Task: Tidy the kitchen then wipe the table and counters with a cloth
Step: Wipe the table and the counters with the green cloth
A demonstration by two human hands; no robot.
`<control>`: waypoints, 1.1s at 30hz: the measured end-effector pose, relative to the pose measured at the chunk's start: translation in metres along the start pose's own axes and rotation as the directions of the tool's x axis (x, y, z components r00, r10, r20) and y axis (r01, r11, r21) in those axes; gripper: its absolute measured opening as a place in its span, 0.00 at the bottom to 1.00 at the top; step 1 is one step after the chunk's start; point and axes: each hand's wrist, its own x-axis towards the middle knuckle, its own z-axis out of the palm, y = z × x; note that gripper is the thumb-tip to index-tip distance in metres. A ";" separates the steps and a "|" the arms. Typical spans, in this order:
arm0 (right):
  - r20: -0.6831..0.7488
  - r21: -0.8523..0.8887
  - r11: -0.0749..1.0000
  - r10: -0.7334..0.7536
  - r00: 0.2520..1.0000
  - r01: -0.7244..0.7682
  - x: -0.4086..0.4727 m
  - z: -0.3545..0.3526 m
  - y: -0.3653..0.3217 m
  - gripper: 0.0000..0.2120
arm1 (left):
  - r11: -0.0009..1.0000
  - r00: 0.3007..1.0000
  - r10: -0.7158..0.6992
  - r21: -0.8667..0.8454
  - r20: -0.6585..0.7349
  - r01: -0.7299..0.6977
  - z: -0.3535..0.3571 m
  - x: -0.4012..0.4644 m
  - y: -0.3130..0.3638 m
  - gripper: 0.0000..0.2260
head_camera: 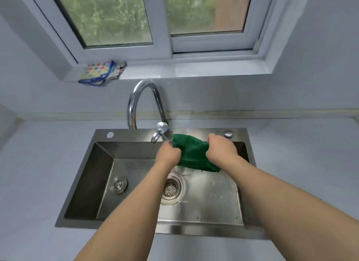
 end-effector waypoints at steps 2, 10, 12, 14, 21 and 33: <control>0.109 0.035 0.999 -0.022 0.994 0.019 0.017 0.007 -0.013 0.12 | 0.998 0.999 -0.046 0.034 0.012 0.046 -0.012 0.015 -0.006 0.05; 0.323 0.020 0.996 -0.089 0.942 0.087 0.059 0.029 -0.038 0.13 | 0.971 0.970 -0.240 0.027 0.048 0.239 -0.025 0.046 -0.029 0.01; 0.297 0.005 0.999 -0.043 0.954 0.044 0.079 0.022 -0.026 0.13 | 0.979 0.977 -0.203 0.029 0.067 0.201 -0.014 0.059 -0.014 0.08; 0.253 -0.002 1.000 -0.022 0.967 0.023 0.100 0.012 -0.013 0.11 | 0.981 0.982 -0.182 0.078 0.042 0.178 -0.005 0.071 0.007 0.10; -0.070 -0.086 0.993 -0.084 0.994 0.078 0.155 -0.003 0.010 0.14 | 0.891 0.988 0.067 0.454 -0.140 0.004 0.019 0.100 0.058 0.17; 0.294 -0.329 0.883 -0.243 0.925 0.336 0.174 0.058 0.059 0.31 | 0.564 0.932 0.172 0.745 0.318 -0.358 0.051 0.172 0.025 0.29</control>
